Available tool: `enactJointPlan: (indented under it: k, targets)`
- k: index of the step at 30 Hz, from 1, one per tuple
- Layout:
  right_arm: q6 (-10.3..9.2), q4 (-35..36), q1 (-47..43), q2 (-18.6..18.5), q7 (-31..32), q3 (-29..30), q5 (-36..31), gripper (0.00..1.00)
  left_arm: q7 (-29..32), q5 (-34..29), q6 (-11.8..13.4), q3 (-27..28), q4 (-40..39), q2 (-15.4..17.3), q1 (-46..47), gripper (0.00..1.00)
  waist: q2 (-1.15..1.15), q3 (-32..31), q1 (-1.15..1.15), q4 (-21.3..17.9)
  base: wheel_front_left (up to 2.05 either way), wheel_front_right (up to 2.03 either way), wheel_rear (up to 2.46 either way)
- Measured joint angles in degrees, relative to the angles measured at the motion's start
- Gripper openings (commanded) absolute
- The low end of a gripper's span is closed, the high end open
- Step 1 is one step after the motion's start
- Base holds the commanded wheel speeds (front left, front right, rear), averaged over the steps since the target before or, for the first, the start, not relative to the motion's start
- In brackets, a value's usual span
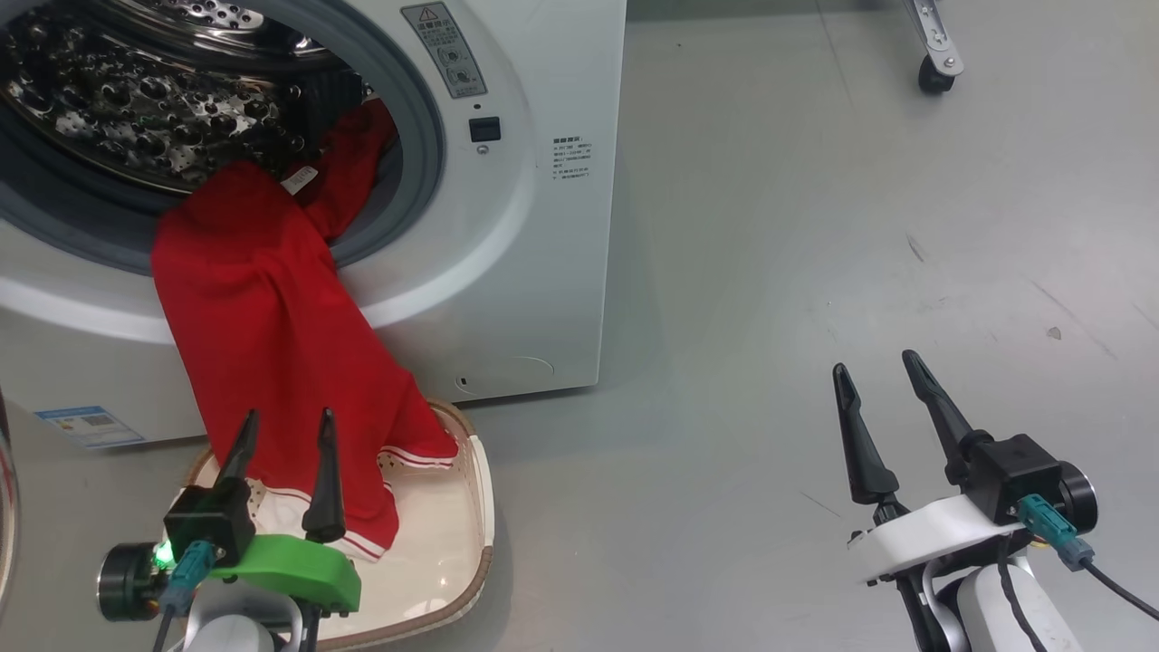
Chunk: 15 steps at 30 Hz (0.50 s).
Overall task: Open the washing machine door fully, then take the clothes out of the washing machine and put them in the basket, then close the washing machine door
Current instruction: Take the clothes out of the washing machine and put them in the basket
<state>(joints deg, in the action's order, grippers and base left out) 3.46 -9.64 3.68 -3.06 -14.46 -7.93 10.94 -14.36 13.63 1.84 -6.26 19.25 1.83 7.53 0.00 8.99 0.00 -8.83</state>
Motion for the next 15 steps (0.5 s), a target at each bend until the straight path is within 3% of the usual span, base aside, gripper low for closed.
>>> enactJointPlan:
  k: [12,15]
  targets:
    - [0.02,1.4,0.3,0.1,0.0,-0.5,0.0,1.0,0.4,0.5,1.4,0.8,-0.5,0.2,-0.2,1.0,0.0,3.6,0.0,-1.5,0.0,0.0,0.0]
    - [0.29,1.6,0.5,0.2,0.0,-0.7,0.0,1.0,1.6,-0.1,1.4,0.6,-0.5,1.5,0.2,1.0,0.0,5.1,0.0,-1.9,0.0,0.0,0.0]
